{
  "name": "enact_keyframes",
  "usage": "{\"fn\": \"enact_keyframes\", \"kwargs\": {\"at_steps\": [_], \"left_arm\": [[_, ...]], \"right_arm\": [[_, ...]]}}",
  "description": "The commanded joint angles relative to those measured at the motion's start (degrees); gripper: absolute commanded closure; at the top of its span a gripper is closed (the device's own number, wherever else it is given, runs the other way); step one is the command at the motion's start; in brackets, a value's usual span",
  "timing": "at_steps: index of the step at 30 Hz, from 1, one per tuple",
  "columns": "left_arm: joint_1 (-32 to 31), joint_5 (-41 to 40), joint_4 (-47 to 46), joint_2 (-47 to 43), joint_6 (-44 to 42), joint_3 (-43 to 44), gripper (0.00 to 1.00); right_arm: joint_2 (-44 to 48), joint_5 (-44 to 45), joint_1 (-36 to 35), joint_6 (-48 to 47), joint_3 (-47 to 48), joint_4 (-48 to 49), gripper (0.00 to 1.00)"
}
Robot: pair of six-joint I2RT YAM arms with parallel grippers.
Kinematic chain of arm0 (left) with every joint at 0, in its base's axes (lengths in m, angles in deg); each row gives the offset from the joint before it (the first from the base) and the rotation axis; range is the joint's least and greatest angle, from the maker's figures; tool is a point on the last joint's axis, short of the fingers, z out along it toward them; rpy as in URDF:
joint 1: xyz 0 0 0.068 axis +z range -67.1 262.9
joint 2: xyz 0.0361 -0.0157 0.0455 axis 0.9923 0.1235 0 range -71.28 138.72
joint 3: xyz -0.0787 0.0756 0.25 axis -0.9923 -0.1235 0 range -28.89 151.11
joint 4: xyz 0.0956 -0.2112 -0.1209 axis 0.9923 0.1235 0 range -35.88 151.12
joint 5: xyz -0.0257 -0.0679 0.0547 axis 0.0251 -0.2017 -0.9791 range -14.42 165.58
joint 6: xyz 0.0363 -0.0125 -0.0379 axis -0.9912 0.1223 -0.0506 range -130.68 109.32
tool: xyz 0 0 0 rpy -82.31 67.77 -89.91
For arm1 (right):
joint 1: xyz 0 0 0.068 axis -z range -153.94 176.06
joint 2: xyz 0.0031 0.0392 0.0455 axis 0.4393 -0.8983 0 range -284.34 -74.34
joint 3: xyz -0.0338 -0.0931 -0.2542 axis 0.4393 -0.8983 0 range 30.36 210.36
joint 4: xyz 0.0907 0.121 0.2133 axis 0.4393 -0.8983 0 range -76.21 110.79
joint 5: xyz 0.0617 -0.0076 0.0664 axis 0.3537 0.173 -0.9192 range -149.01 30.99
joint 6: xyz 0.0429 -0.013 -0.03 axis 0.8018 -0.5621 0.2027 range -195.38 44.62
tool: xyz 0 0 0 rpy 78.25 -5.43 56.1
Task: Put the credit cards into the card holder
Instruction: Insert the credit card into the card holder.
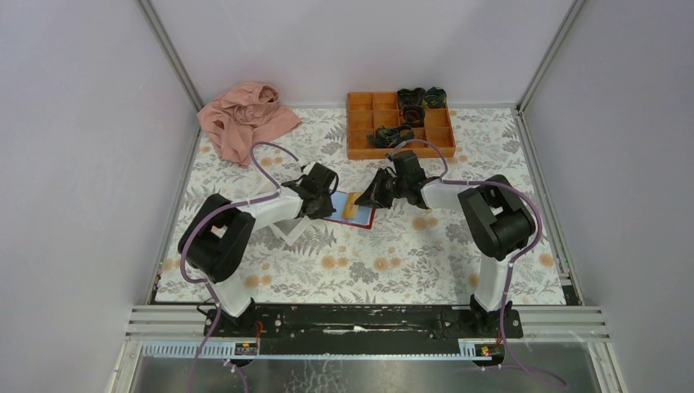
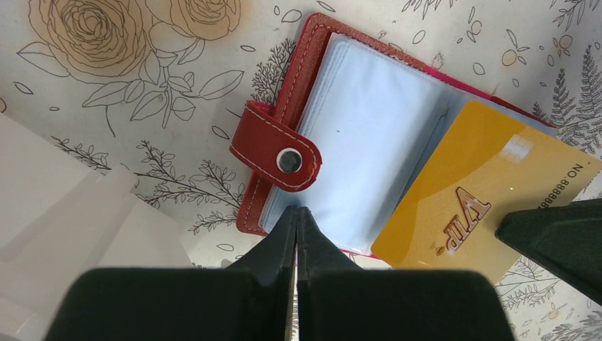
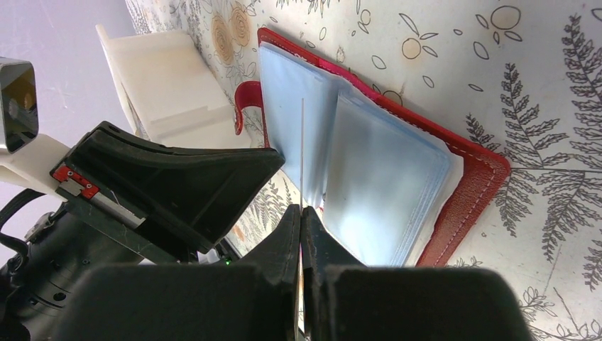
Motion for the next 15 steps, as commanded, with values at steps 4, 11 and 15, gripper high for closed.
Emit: {"fn": "enact_keyframes", "kwargs": {"at_steps": [4,11,15], "left_arm": [[-0.7,-0.8,2.1,1.8,0.1,0.2,1.0],[-0.8,-0.7,2.1,1.7,0.5,-0.1,1.0],[-0.9,-0.7,2.1,1.8,0.7,-0.1,1.0]], "right_arm": [[0.6,-1.1,0.3,0.1,-0.8,2.0,1.0],[0.9,-0.8,0.3,-0.3,-1.6,1.9,1.0],[0.8,-0.9,0.3,0.0,-1.8,2.6,1.0]]}}
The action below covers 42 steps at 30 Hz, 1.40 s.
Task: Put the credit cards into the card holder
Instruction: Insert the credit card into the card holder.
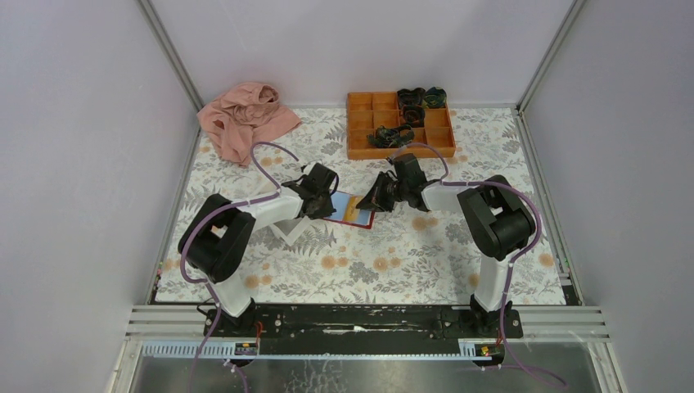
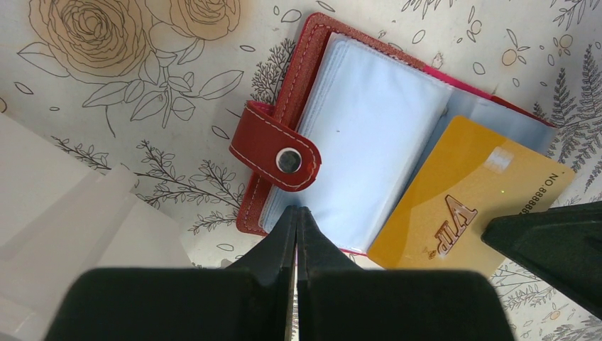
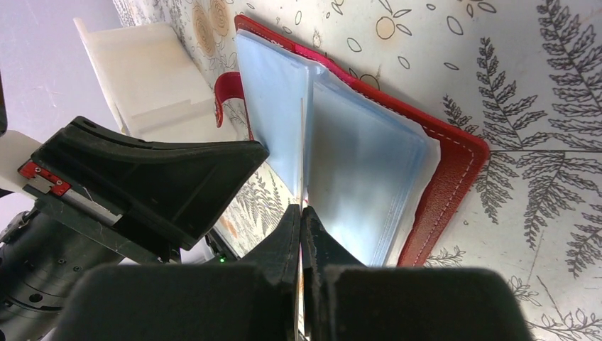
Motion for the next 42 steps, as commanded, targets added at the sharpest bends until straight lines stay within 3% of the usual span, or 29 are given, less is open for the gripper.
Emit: {"fn": "enact_keyframes", "kwargs": {"at_steps": [1,42], "left_arm": [[-0.8,-0.5,2.1,1.8,0.6,-0.1,1.0],[-1.3,-0.4,2.2,2.6,0.2,0.4,1.0]], "right_arm": [[0.8,-1.0,0.3,0.1,-0.2,2.5,1.0],[-3.5,0.1,0.2,0.1,-0.1,3.3,1.0]]}}
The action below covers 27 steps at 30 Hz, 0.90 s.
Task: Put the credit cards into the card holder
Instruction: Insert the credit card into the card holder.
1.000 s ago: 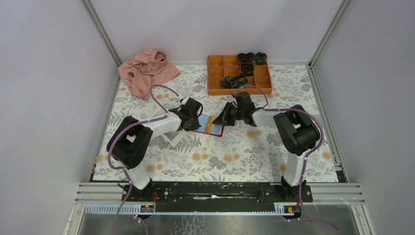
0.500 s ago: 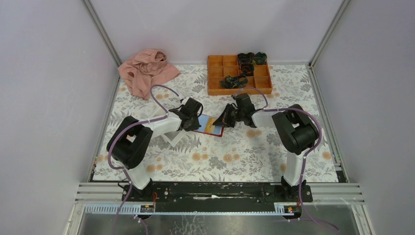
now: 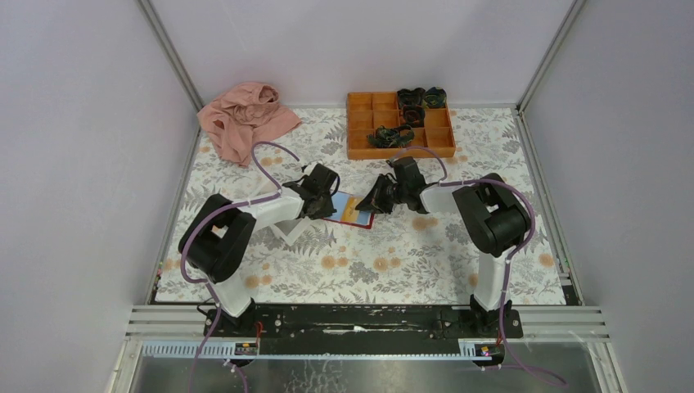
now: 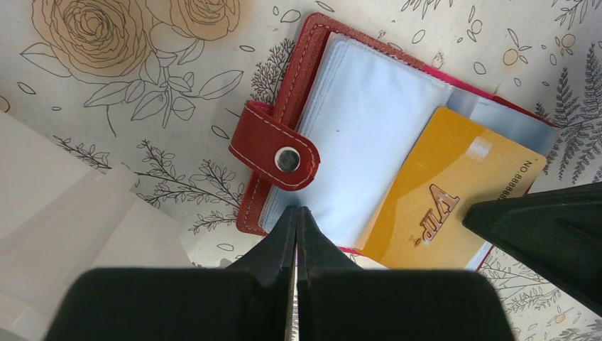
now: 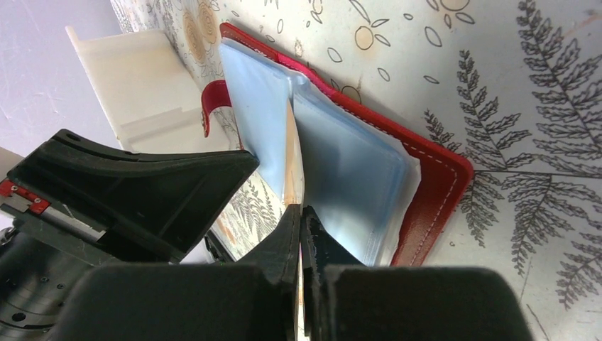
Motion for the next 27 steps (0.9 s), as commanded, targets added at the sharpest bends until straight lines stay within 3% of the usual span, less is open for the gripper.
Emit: {"fn": "enact_keyframes", "kwargs": {"at_steps": [1,27], "left_arm": [[-0.8,0.0,2.1,2.6,0.0,0.4,1.0],[-0.8,0.1,2.6,3.2,-0.9,-0.1,1.0]], "right_arm": [[-1.8,0.2,0.2,-1.2,1.5,-0.9,1.0],[-4.5,2.9,0.2,-3.5,4.5,-4.7,1.0]]}}
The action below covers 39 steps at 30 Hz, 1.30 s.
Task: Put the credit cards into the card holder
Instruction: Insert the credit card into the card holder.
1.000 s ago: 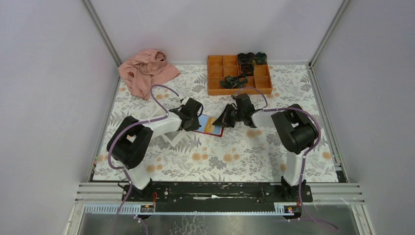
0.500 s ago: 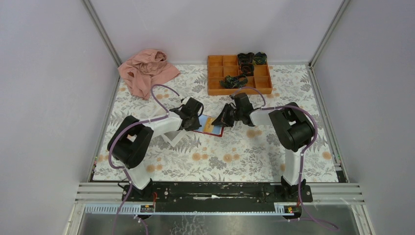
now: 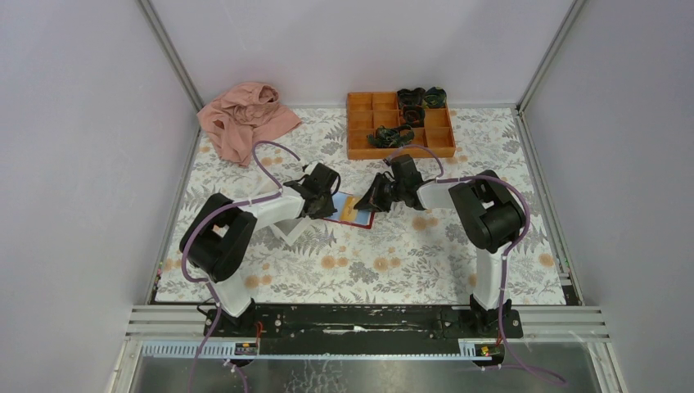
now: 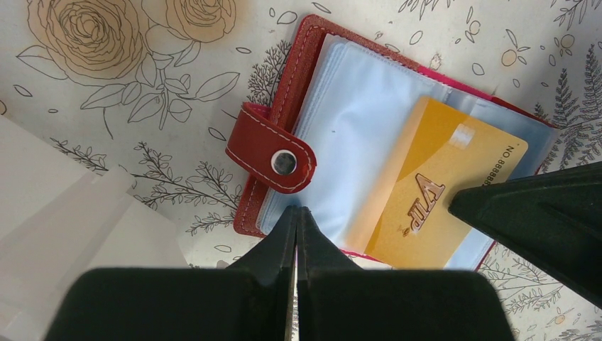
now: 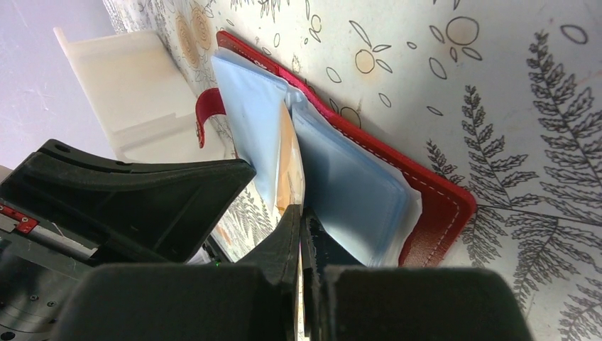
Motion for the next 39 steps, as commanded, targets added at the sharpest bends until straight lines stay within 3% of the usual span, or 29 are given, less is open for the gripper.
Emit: {"fn": "enact_keyframes", "kwargs": {"at_steps": [1,39], "left_arm": [[-0.7,0.0,2.2,2.5,-0.9,-0.8,1.0],[-0.8,-3.4,5.7,-0.4,0.4,-1.8,1.0]], "right_arm": [[-1.7,3.7,0.2,-1.9,1.3,-2.5,1.0],[-4.6,2.7,-1.8,-1.4,5.7,-4.5,1.0]]}}
